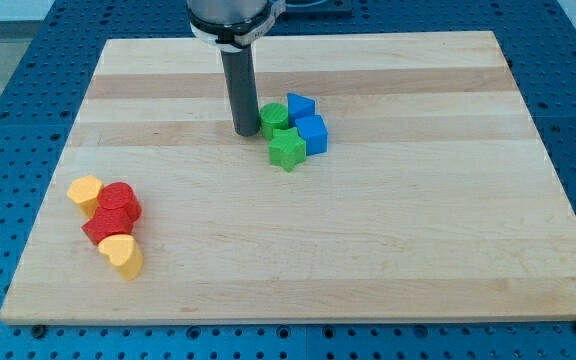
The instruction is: Move the green star and the blue cube towards top right
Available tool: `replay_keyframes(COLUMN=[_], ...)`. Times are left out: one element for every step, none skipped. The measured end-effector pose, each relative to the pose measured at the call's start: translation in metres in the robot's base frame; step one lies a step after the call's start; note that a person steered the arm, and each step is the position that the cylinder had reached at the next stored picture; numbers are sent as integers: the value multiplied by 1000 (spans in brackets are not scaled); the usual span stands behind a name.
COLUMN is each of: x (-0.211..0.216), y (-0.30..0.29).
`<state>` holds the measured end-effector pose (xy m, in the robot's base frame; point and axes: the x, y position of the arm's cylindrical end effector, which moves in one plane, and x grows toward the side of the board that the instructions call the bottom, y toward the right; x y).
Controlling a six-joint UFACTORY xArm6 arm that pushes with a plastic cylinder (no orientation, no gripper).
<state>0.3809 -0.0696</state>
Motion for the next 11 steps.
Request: replay_keyframes(x=[0,0,0,0,35,61,58,45,43,38,12], y=[14,21,21,20,8,1,12,76,85,84,68])
